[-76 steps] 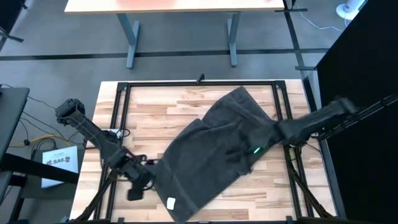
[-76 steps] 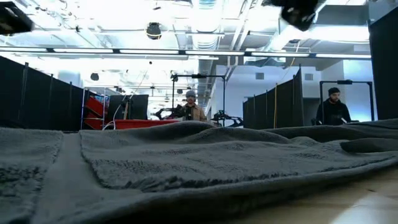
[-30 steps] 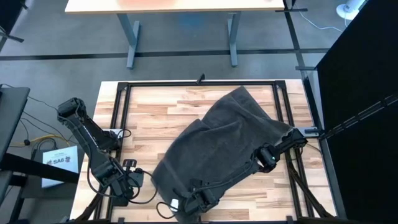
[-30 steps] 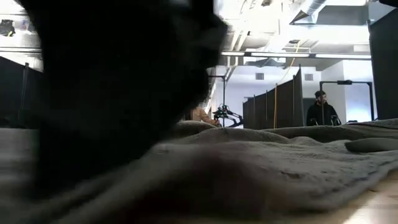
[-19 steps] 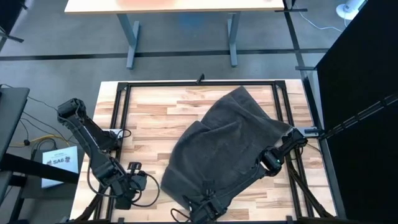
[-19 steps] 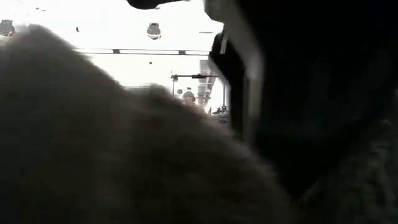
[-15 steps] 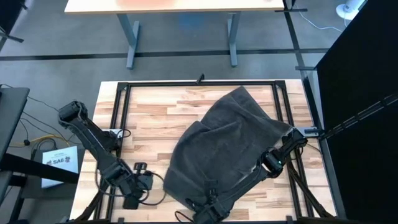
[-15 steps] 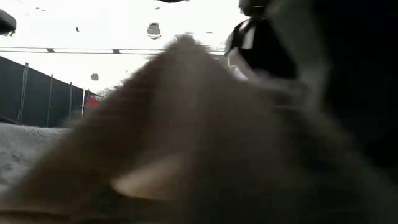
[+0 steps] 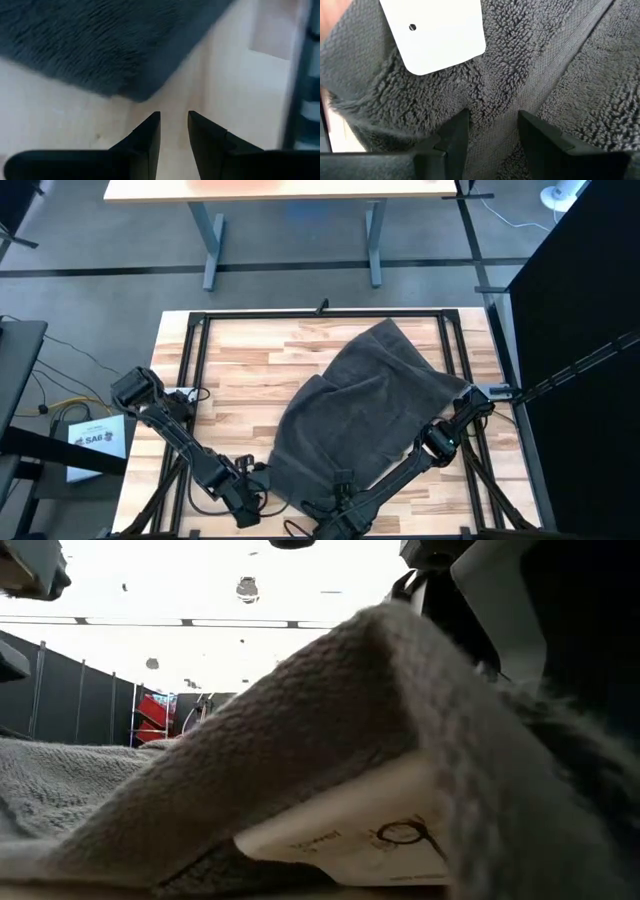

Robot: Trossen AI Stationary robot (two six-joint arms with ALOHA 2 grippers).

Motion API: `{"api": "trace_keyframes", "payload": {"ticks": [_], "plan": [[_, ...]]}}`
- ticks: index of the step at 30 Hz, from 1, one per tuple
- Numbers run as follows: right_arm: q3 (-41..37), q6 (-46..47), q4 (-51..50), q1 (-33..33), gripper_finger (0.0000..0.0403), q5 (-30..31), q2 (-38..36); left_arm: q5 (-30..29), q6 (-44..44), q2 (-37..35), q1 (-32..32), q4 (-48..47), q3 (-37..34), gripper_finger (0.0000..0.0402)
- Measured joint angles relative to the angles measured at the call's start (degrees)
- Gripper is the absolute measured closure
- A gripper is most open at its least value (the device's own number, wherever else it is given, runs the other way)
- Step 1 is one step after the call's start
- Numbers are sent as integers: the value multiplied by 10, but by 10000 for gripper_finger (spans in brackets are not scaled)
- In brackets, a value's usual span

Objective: Roll towel
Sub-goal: Roll the black towel

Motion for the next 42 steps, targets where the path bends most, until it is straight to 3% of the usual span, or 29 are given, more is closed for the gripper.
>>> {"api": "trace_keyframes", "payload": {"ticks": [4,13,29,42], "plan": [[0,12,3,0,246,1,0,-76,-46,2,-10,-18,0,318],[0,23,1,-3,246,1,-2,-93,-29,3,-10,-6,0,318],[0,31,2,-9,246,3,-2,-219,-34,4,-6,23,-2,318],[0,34,1,-9,246,3,-2,-224,-55,9,8,82,-23,318]]}}
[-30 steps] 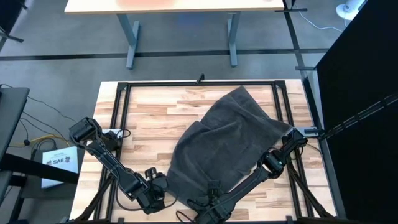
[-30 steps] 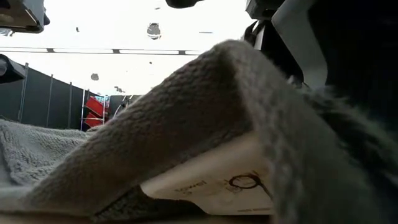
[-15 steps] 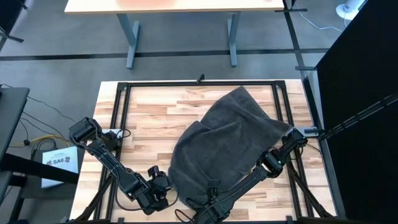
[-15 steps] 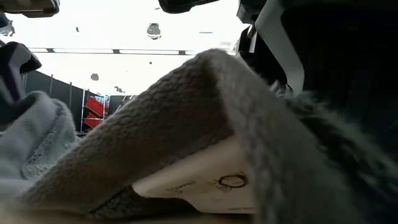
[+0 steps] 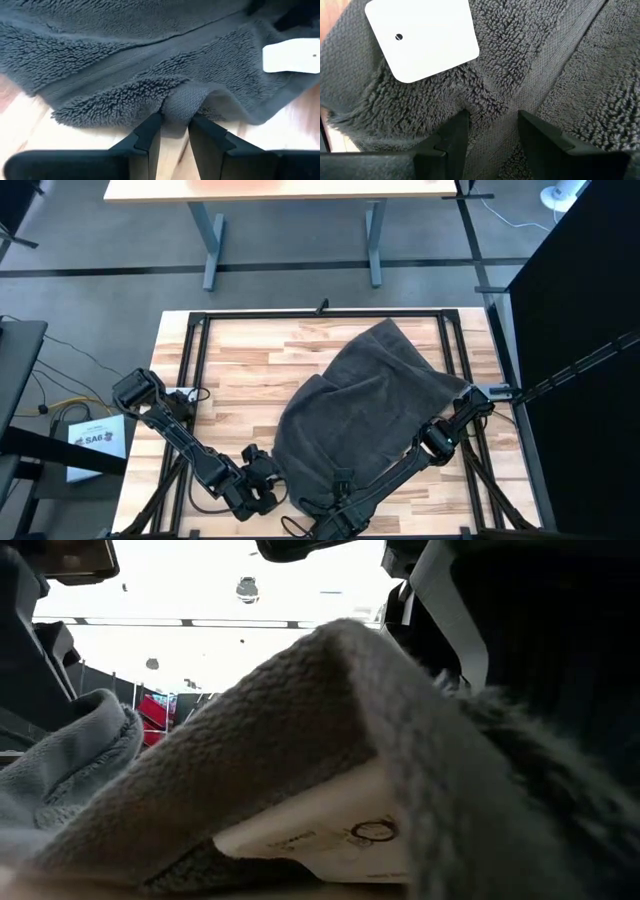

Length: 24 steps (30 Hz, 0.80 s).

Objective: Roll towel
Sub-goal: Roll the black towel

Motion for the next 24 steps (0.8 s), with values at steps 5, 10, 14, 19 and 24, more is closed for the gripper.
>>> {"api": "trace_keyframes", "payload": {"ticks": [5,10,14,19,24], "plan": [[0,0,-1,0,246,0,0,4,-8,44,3,8,0,333],[0,2,-2,0,246,0,0,-5,6,70,1,-7,13,394],[0,19,-12,0,247,6,-1,24,19,52,1,-137,39,399],[-1,21,-18,4,257,13,-5,72,59,2,-8,-310,67,401],[-1,21,-29,1,266,23,-5,135,103,-38,-17,-405,71,401]]}}
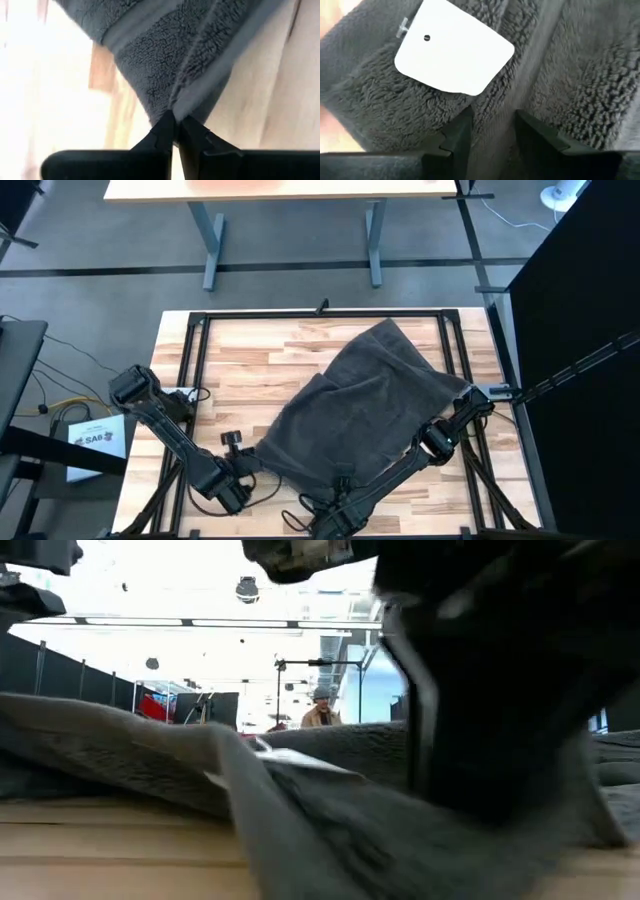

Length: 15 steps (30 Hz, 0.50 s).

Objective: Roll towel
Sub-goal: Roll the black towel

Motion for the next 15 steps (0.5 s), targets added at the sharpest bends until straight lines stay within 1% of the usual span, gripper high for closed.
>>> {"api": "trace_keyframes", "payload": {"ticks": [3,6,8,10,13,15], "plan": [[0,3,0,0,267,3,0,35,48,-4,0,-14,0,401],[0,8,0,-3,267,5,-1,64,122,-4,0,-27,7,401],[0,9,3,-4,267,5,-1,80,166,-4,2,-57,16,401],[0,9,3,-4,267,5,-2,83,198,-4,8,-129,37,401],[0,13,3,-4,267,5,-2,60,213,-4,17,-245,74,401],[0,15,1,-4,267,2,-2,48,219,-7,22,-259,95,401]]}}
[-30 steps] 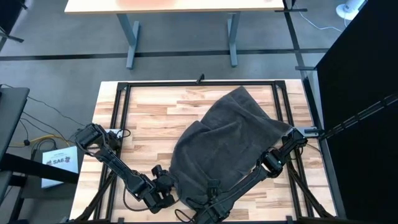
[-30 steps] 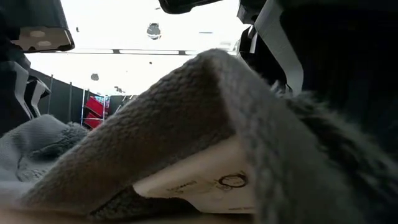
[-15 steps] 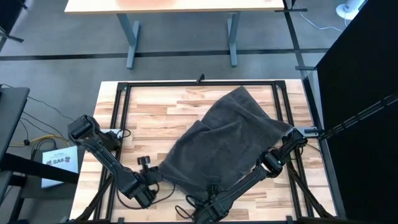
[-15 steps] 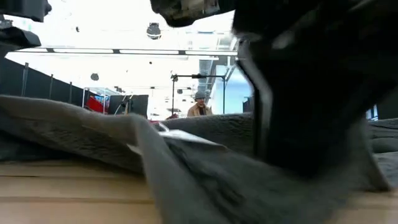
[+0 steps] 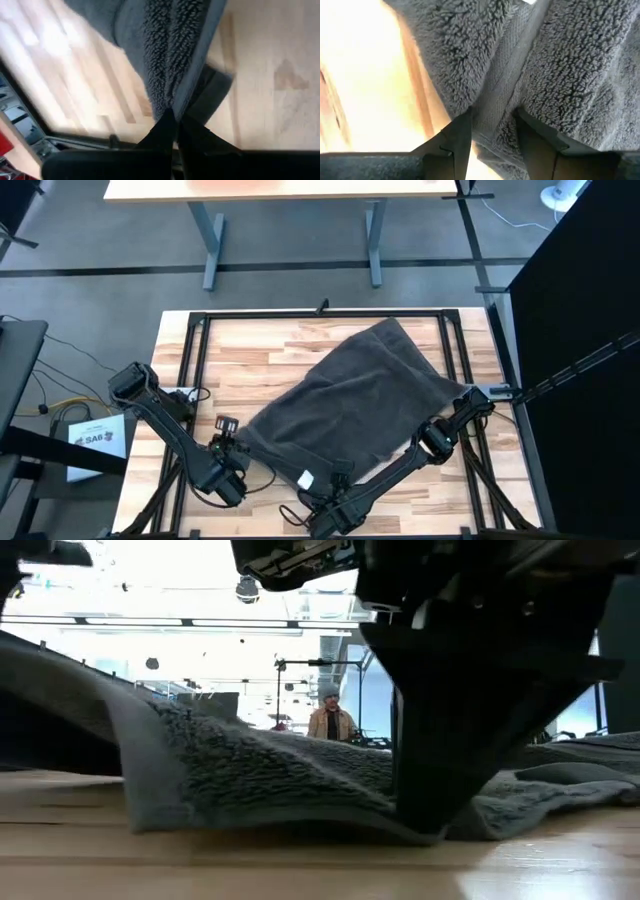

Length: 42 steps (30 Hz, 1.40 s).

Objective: Roll towel
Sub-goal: Roll the black towel

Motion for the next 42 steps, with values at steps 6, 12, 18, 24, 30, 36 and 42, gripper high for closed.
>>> {"api": "trace_keyframes", "payload": {"ticks": [6,12,18,24,30,36,42], "plan": [[0,0,-1,1,267,-3,-1,-19,17,12,-1,-36,43,401],[0,2,-1,8,267,-7,-1,-4,67,72,-11,-34,58,401],[0,3,-2,13,267,-10,-3,52,85,97,-7,131,60,401],[0,2,-4,19,267,-11,-5,159,96,180,-12,205,58,401],[0,4,-6,25,267,-8,-6,203,58,183,-19,303,60,401],[0,-5,-8,35,267,-1,-6,190,36,137,-8,314,62,369],[0,-7,-29,46,267,35,-15,233,4,87,-2,288,68,314]]}}
